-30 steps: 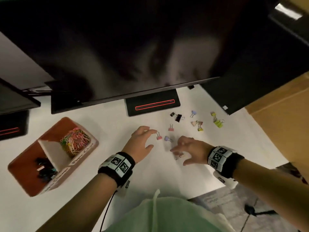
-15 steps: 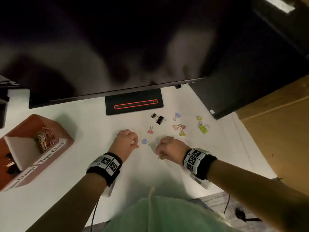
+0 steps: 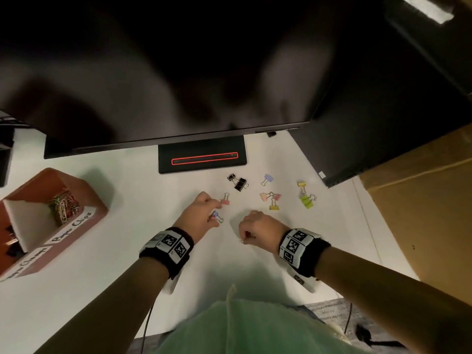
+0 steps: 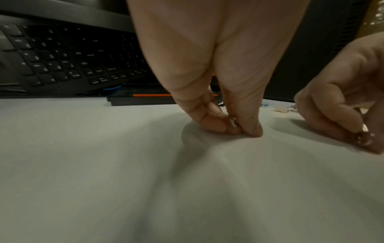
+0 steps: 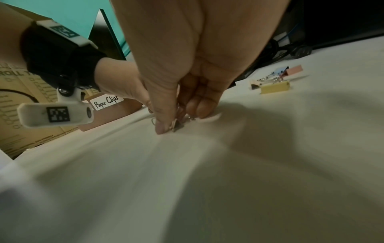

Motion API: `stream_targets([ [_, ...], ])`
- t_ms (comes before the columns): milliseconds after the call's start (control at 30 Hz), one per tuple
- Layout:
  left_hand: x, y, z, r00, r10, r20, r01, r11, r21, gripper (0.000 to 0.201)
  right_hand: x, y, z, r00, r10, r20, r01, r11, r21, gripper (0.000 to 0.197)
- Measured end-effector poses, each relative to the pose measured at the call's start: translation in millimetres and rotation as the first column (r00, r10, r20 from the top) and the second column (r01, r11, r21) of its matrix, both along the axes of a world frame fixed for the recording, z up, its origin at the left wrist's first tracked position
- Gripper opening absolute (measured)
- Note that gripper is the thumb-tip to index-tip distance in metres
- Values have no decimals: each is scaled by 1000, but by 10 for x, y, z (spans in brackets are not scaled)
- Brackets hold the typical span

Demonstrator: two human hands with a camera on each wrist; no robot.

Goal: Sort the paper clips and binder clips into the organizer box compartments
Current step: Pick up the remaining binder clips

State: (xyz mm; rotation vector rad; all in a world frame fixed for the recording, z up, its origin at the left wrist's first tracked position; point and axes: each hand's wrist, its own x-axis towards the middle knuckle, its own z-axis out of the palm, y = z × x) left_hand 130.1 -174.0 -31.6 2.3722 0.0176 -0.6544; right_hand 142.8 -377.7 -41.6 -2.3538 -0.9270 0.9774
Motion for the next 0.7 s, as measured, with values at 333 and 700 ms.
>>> stream_targets([
  [333,-22,-31,-41,998,57,22,-58,997,50,22,12,-48,23,1000,-12,28,10,998,58,9],
  [700,305,-254,-48,981,194,-25,-195,981,-23,41,929,238,342,917,-389,82,365,906,212,8],
])
